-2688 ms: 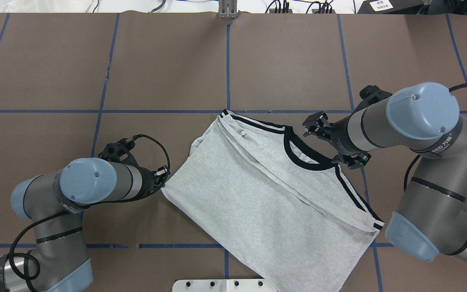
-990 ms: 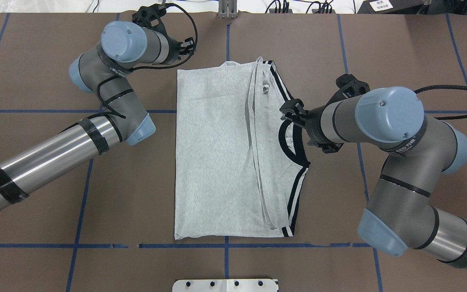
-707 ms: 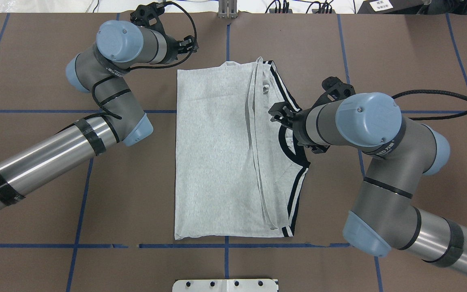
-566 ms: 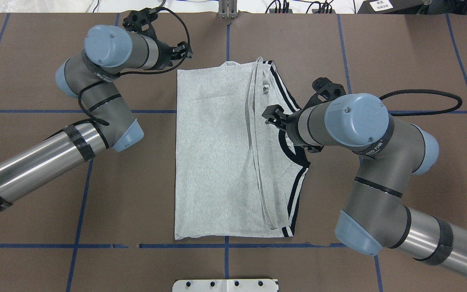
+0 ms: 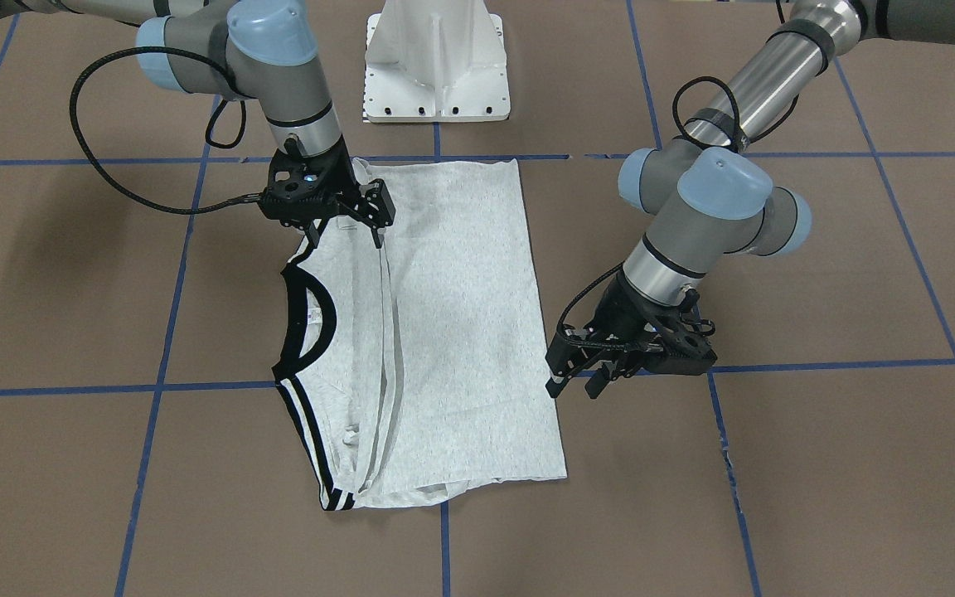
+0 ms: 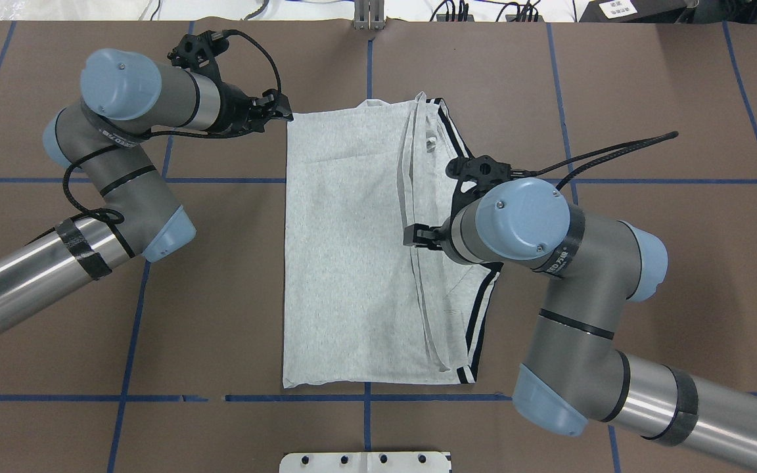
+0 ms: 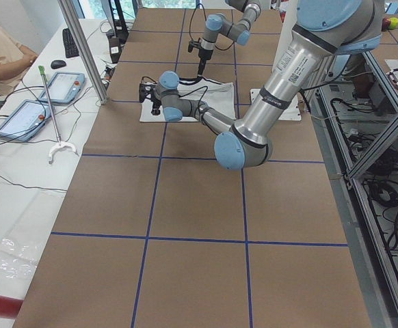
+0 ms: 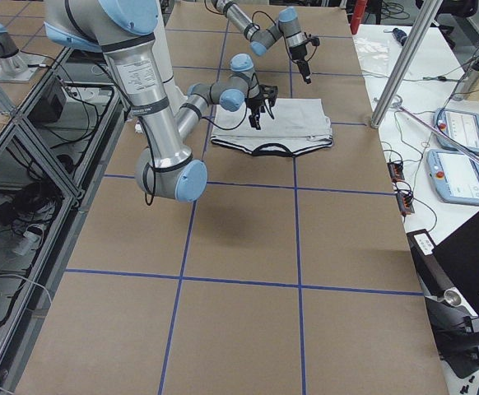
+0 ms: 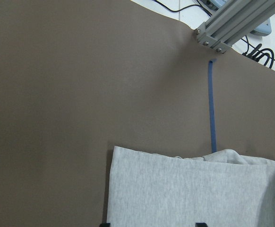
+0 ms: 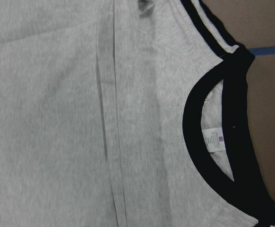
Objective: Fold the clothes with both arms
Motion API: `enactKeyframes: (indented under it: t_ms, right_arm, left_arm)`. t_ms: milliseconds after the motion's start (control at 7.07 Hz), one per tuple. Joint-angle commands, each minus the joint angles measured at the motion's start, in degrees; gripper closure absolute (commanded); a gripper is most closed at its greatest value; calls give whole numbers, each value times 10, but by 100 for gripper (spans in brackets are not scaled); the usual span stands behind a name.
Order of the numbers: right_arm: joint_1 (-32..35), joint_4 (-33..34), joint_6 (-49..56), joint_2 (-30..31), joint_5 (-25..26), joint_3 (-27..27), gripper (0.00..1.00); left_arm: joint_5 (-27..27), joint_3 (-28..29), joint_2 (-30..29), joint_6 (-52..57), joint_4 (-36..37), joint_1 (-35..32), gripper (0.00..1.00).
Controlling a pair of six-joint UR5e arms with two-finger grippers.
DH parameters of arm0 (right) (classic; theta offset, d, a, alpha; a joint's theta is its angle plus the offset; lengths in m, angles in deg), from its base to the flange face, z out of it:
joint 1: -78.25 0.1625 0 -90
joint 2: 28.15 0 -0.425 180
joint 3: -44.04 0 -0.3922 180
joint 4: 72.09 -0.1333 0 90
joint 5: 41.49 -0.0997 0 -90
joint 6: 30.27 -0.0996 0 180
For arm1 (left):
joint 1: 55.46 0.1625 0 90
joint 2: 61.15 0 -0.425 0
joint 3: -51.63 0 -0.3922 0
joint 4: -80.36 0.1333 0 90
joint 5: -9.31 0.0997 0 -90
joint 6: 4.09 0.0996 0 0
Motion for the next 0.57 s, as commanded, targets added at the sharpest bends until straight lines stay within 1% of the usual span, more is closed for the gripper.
enactKeyframes:
  t_ms: [0, 141, 283, 424]
  right_arm:
    - [-34, 74, 98, -15, -3, 10, 0]
    - [-46, 121, 141, -32, -17, 9, 0]
    - [-46, 177, 196, -59, -62, 5, 0]
    - [-46, 198, 223, -64, -106, 3, 0]
  left_arm:
    - [-1, -8, 6, 0, 3, 0, 33]
    - [-2, -8, 6, 0, 4, 0, 33]
    - [-8, -8, 6, 0, 4, 0, 33]
    - [-9, -8, 6, -1, 4, 0, 33]
